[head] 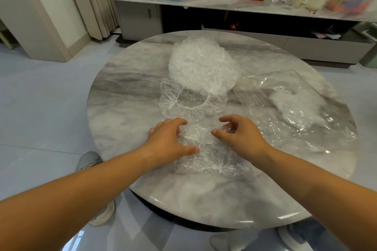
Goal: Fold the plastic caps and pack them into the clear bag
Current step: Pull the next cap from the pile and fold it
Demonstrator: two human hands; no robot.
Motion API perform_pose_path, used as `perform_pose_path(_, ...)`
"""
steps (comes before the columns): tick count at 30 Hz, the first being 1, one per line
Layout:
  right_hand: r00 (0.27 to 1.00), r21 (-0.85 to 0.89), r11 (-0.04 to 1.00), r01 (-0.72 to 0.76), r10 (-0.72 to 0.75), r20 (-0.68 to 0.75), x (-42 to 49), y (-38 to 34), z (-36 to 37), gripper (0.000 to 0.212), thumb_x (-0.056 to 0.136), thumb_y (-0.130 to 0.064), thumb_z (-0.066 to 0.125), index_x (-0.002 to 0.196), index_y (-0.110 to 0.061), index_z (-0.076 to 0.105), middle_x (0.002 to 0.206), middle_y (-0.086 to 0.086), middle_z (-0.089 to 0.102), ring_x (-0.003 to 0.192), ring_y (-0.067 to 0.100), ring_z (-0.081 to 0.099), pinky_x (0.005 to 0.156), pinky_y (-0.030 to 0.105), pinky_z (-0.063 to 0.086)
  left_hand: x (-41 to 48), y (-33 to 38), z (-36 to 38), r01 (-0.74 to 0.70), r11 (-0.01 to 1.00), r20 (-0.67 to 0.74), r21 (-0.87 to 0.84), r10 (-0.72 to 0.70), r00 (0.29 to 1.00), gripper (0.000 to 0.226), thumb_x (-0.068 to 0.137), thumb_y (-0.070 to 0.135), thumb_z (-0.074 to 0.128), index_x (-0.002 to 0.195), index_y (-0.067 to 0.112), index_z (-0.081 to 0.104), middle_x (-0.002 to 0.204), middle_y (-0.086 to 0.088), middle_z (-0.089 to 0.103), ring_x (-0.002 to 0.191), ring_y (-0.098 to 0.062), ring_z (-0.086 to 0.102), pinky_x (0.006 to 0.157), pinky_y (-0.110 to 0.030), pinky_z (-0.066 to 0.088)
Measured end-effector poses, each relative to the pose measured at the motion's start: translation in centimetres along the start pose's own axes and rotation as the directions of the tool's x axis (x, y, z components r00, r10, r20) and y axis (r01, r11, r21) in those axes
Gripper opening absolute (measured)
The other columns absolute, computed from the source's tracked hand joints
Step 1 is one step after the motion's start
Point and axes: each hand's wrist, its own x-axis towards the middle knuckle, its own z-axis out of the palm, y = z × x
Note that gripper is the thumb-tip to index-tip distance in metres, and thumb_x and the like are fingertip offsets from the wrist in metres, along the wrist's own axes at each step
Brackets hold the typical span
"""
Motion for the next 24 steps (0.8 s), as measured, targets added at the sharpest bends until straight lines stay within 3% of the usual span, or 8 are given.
perform_pose_path(5, 0.997, 0.117, 0.991, -0.060, 0.054, 0.054, 0.0, -0.1, -0.5, 0.005, 0.086, -0.018, 0.081, 0.088, -0.017, 0.076, 0.074, 0.002, 0.066, 0.067, 0.016, 0.062, 0.056, 0.025, 0.051, -0.4, -0.2, 0.0, -0.043, 0.998, 0.027, -0.035, 0.044, 0.999, 0.074, 0.069, 0.060, 0.081, 0.133, 0.039, 0.050, 0.115, 0.015, 0.046, 0.111, -0.004, 0.044, 0.099, -0.025, 0.023)
perform_pose_path(9, 0.998, 0.191, 0.981, -0.030, 0.018, 0.067, -0.8, -0.3, -0.9, 0.007, 0.087, -0.011, 0.079, 0.083, -0.012, 0.074, 0.075, 0.005, 0.068, 0.064, 0.016, 0.060, 0.051, 0.023, 0.049, -0.7, -0.1, -0.1, -0.073, 0.996, 0.053, -0.047, 0.075, 0.996, 0.074, 0.071, 0.058, 0.081, 0.134, 0.041, 0.047, 0.118, 0.016, 0.046, 0.114, -0.004, 0.043, 0.100, -0.024, 0.020)
perform_pose_path(12, 0.992, 0.165, 0.983, 0.081, -0.095, 0.080, -2.0, -0.3, -0.9, 0.007, 0.086, -0.007, 0.078, 0.083, -0.011, 0.074, 0.080, 0.002, 0.075, 0.068, 0.013, 0.067, 0.063, 0.022, 0.054, -0.8, -0.2, -0.2, -0.102, 0.992, 0.063, -0.069, 0.107, 0.992, 0.072, 0.071, 0.057, 0.082, 0.133, 0.046, 0.046, 0.118, 0.018, 0.047, 0.115, -0.003, 0.045, 0.104, -0.027, 0.024)
perform_pose_path(14, 0.976, 0.142, 0.976, 0.164, -0.181, 0.121, -3.1, 0.0, -0.9, 0.013, 0.086, -0.005, 0.077, 0.081, -0.017, 0.074, 0.089, -0.002, 0.078, 0.083, 0.012, 0.073, 0.079, 0.025, 0.058, -0.9, -0.4, -0.6, -0.129, 0.986, 0.106, -0.100, 0.140, 0.985, 0.074, 0.070, 0.057, 0.083, 0.132, 0.049, 0.044, 0.122, 0.021, 0.046, 0.117, 0.002, 0.045, 0.113, -0.032, 0.024)
perform_pose_path(17, 0.921, -0.043, 0.932, 0.360, -0.348, 0.172, -4.5, 1.0, -0.8, 0.018, 0.085, -0.014, 0.079, 0.081, -0.030, 0.073, 0.099, -0.018, 0.076, 0.098, 0.001, 0.069, 0.093, 0.021, 0.052, -0.9, -0.9, -1.3, -0.179, 0.976, 0.242, -0.125, 0.205, 0.948, 0.083, 0.059, 0.066, 0.085, 0.130, 0.055, 0.045, 0.128, 0.026, 0.044, 0.124, 0.010, 0.043, 0.118, -0.036, 0.026)
perform_pose_path(21, 0.773, -0.215, 0.746, 0.630, -0.576, 0.266, -5.8, 2.4, -0.6, 0.004, 0.085, -0.031, 0.076, 0.087, -0.030, 0.073, 0.102, -0.022, 0.072, 0.103, 0.002, 0.065, 0.090, 0.028, 0.053, -1.0, -0.9, -2.2, -0.147, 0.982, 0.334, -0.118, 0.179, 0.925, 0.089, 0.038, 0.093, 0.067, 0.118, 0.058, 0.050, 0.120, 0.027, 0.048, 0.117, 0.007, 0.047, 0.113, -0.035, 0.036)
perform_pose_path(24, 0.732, -0.234, 0.698, 0.677, -0.606, 0.312, -6.6, 2.9, -0.6, 0.008, 0.085, -0.034, 0.076, 0.087, -0.027, 0.073, 0.101, -0.020, 0.072, 0.103, 0.001, 0.063, 0.088, 0.029, 0.053, -1.5, 0.1, -2.3, -0.138, 0.990, 0.366, 0.005, 0.127, 0.922, 0.089, 0.044, 0.098, 0.055, 0.117, 0.046, 0.058, 0.114, 0.022, 0.050, 0.110, 0.003, 0.049, 0.111, -0.035, 0.036)
